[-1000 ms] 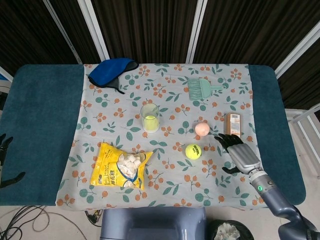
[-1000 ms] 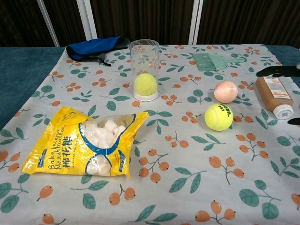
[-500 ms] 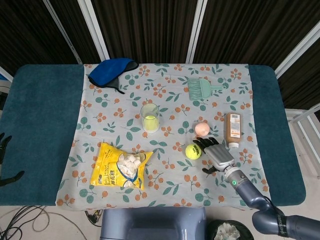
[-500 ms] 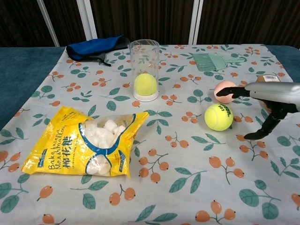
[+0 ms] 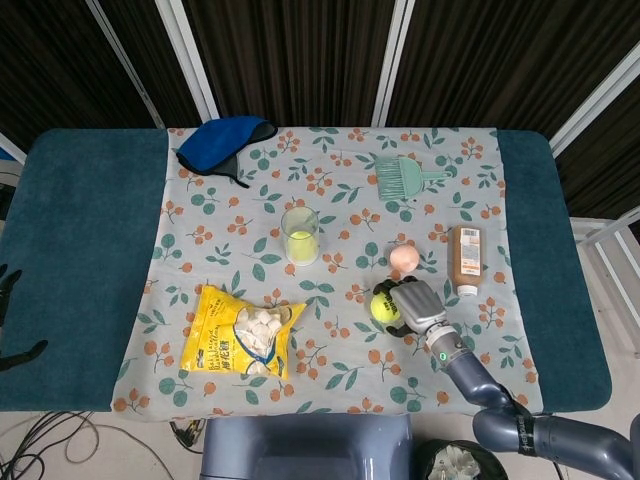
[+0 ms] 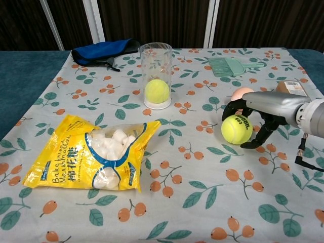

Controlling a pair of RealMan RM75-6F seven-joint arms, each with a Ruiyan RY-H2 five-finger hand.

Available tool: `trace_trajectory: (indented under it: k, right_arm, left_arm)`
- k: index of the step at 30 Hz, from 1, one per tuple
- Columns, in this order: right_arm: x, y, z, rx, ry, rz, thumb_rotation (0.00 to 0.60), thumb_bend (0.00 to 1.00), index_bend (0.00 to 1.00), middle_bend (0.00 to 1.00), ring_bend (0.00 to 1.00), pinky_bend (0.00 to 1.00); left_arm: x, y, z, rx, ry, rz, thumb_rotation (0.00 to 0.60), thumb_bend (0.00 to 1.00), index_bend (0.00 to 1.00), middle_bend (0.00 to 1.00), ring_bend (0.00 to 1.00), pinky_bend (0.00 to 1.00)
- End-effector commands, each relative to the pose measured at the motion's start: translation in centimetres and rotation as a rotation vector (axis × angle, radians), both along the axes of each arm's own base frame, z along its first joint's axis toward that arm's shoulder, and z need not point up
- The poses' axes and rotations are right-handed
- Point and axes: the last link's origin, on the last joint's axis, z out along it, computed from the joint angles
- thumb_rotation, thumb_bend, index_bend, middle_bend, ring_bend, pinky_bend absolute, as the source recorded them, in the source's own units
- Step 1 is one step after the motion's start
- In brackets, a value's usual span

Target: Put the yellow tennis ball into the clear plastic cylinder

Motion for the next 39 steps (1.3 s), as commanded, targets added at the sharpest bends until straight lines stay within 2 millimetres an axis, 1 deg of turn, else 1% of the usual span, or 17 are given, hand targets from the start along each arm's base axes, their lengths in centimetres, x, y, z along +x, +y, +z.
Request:
trace_trajectory:
  k: [1,5,9,12,14,16,17,20,22,23,25,28,30,33,35,39]
  right_arm:
    - [0.3,-0.2,-0.5,-0.011,-0.017,-0.005,0.600,0.30,0.51,0.41,0.49,0.36]
    - [1.0,-0.6,-0.6,-0.040,-0.043,-0.006,0.600,0.31,0.63,0.49,0.54,0.45]
    - [1.9,-1.1,0.3,-0.076,-0.061,0.012,0.600,0.32,0.66,0.51,0.55,0.52]
    - [2.7,-1.7,1.6,-0.102,-0.070,0.020,0.600,0.32,0.66,0.51,0.55,0.55]
    - [3.4,-2.4,2.8,-0.129,-0.077,0.030,0.600,0.32,0.66,0.51,0.55,0.58]
    - [4.3,-3.1,4.3,-0.157,-0.086,0.041,0.600,0.32,0.66,0.51,0.55,0.61]
    - [4.9,-3.7,5.4,-0.180,-0.092,0.048,0.600,0.32,0.66,0.51,0.55,0.62]
    - [6.3,-5.0,7.5,-0.216,-0.088,0.067,0.600,0.32,0.66,0.51,0.55,0.65]
    - [7.2,-5.9,8.5,-0.236,-0.075,0.081,0.600,0.32,0.66,0.51,0.55,0.67]
    - [8.0,-6.6,9.1,-0.250,-0.065,0.092,0.600,0.32,0.66,0.51,0.55,0.69]
    - [9.0,-7.4,9.5,-0.259,-0.059,0.100,0.600,0.32,0.66,0.51,0.55,0.70]
    - [10.9,-8.3,9.4,-0.248,-0.061,0.110,0.600,0.32,0.66,0.51,0.55,0.73]
    - [12.5,-9.1,8.8,-0.237,-0.058,0.121,0.600,0.32,0.66,0.51,0.55,0.74]
    - [14.4,-10.1,7.7,-0.227,-0.059,0.124,0.600,0.32,0.66,0.51,0.55,0.77]
    - [15.8,-10.7,6.5,-0.211,-0.073,0.108,0.600,0.32,0.66,0.51,0.54,0.78]
    - [17.9,-11.8,5.1,-0.193,-0.099,0.074,0.600,0.32,0.66,0.51,0.54,0.80]
  left_arm:
    - [0.0,0.0,0.0,-0.001,-0.001,0.000,0.600,0.01,0.09,0.00,0.00,0.00]
    - [0.0,0.0,0.1,-0.001,-0.004,0.001,0.600,0.01,0.09,0.00,0.00,0.00]
    - [-0.1,0.0,0.2,0.004,-0.008,0.007,0.600,0.01,0.09,0.00,0.00,0.00]
    - [-0.2,0.0,0.3,0.006,-0.012,0.009,0.600,0.01,0.09,0.00,0.00,0.00]
    - [-0.2,0.0,0.3,0.005,-0.014,0.008,0.600,0.01,0.09,0.00,0.00,0.00]
    - [-0.1,-0.1,0.4,0.005,-0.016,0.007,0.600,0.01,0.09,0.00,0.00,0.00]
    - [-0.1,-0.1,0.4,0.004,-0.016,0.006,0.600,0.01,0.09,0.00,0.00,0.00]
    - [-0.1,-0.1,0.3,0.001,-0.017,0.006,0.600,0.01,0.09,0.00,0.00,0.00]
    - [-0.1,-0.1,0.3,0.000,-0.017,0.006,0.600,0.01,0.09,0.00,0.00,0.00]
    - [-0.1,-0.1,0.3,0.000,-0.017,0.006,0.600,0.01,0.09,0.00,0.00,0.00]
    - [-0.1,-0.1,0.3,-0.001,-0.017,0.007,0.600,0.01,0.09,0.00,0.00,0.00]
    - [0.0,-0.1,0.2,-0.002,-0.017,0.004,0.600,0.01,0.09,0.00,0.00,0.00]
    - [0.0,-0.1,0.2,-0.003,-0.015,0.005,0.600,0.01,0.09,0.00,0.00,0.00]
    - [0.0,-0.1,0.1,-0.006,-0.016,0.006,0.600,0.01,0.09,0.00,0.00,0.00]
    - [0.0,0.0,0.1,-0.006,-0.017,0.006,0.600,0.01,0.09,0.00,0.00,0.00]
    - [-0.1,0.0,0.3,0.000,-0.021,0.011,0.600,0.01,0.09,0.00,0.00,0.00]
